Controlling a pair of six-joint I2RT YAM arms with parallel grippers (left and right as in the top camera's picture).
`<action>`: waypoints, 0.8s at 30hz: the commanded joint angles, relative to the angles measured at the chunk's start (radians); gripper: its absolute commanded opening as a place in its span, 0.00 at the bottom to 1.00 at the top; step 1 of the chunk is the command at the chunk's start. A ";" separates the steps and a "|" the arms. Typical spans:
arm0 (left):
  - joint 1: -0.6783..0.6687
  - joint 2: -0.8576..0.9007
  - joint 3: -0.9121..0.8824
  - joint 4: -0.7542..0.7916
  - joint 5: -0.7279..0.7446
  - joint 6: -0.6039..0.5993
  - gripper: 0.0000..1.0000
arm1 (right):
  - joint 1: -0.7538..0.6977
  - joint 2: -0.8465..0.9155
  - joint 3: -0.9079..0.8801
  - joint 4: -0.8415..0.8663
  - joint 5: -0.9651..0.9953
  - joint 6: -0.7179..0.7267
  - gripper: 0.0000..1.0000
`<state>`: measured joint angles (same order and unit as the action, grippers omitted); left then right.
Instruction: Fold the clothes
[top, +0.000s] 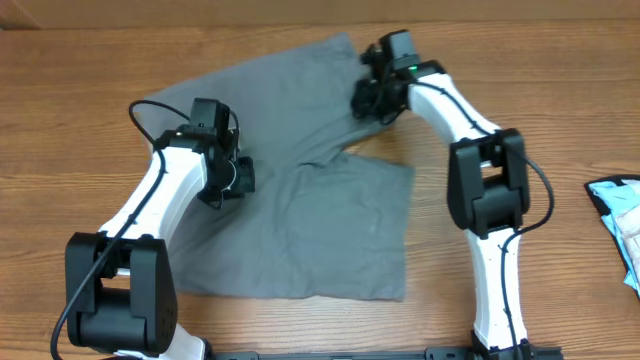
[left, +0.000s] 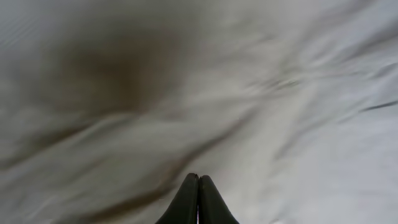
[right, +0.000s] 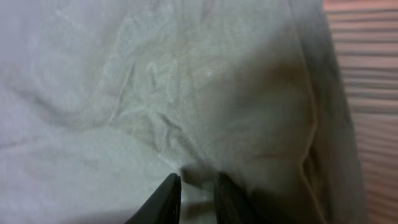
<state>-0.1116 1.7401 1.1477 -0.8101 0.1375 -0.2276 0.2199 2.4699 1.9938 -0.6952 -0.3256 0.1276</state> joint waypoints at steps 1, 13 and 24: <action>-0.002 0.001 -0.016 0.010 -0.018 0.026 0.04 | -0.087 0.026 -0.005 -0.024 0.063 0.064 0.23; 0.031 0.000 -0.011 0.057 0.000 0.023 0.07 | -0.226 -0.159 0.037 -0.197 -0.286 -0.027 0.40; -0.011 0.013 -0.034 0.106 0.011 0.097 0.04 | -0.157 -0.455 0.037 -0.484 -0.303 -0.018 0.46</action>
<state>-0.1081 1.7401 1.1347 -0.7181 0.1692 -0.1699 0.0330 2.0586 2.0178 -1.1393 -0.6144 0.1081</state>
